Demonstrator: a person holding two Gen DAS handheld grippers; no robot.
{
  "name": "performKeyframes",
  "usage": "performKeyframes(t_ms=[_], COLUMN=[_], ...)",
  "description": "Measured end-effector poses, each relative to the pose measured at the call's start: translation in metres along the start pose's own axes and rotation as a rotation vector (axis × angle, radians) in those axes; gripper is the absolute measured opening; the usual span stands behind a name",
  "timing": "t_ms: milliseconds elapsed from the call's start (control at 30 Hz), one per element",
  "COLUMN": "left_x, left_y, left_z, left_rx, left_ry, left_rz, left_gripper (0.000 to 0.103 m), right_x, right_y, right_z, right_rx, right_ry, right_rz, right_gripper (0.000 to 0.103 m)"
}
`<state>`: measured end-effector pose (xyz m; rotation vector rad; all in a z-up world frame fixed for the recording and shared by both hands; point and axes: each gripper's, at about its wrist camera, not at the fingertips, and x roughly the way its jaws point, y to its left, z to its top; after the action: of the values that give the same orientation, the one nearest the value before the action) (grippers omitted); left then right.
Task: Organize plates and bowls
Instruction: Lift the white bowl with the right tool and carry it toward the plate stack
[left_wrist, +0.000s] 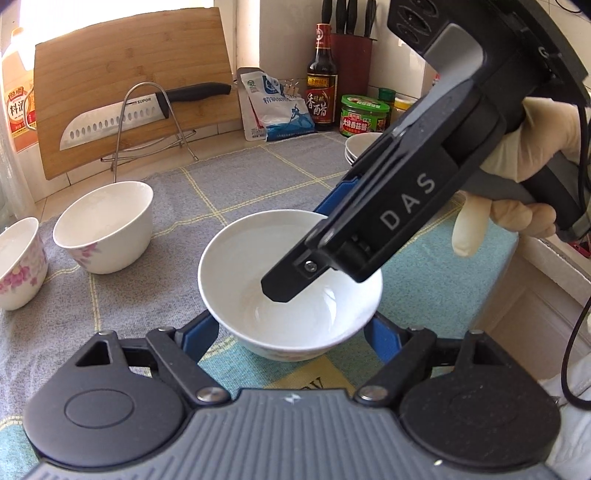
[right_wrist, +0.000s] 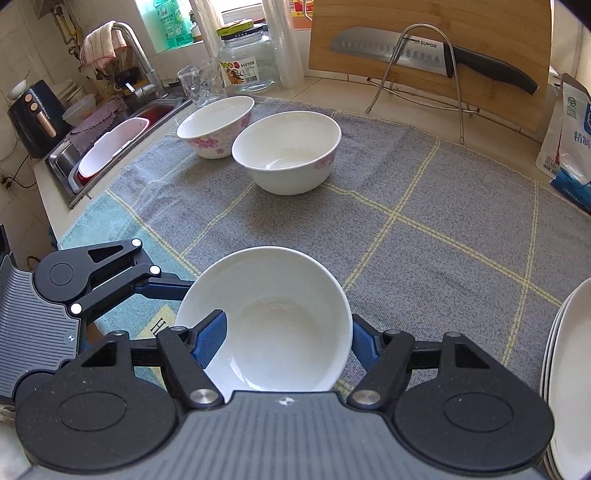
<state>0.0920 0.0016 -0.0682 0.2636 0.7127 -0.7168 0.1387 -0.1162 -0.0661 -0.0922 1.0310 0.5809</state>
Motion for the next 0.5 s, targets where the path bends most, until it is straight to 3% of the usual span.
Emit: performKeyframes(t_ms=[433, 500], left_x=[0.0068, 0.0068], left_y=[-0.0016, -0.0008], left_z=[0.0013, 0.0008], left_rx=[-0.015, -0.014], left_ry=[0.011, 0.006], left_rz=[-0.012, -0.015], left_gripper=[0.085, 0.086], right_x=[0.0013, -0.0001], right_y=[-0.0058, -0.0063], right_z=[-0.0035, -0.0032], right_rx=[0.004, 0.007], right_ry=[0.007, -0.003], right_rz=[0.004, 0.012], right_gripper=[0.079, 0.087])
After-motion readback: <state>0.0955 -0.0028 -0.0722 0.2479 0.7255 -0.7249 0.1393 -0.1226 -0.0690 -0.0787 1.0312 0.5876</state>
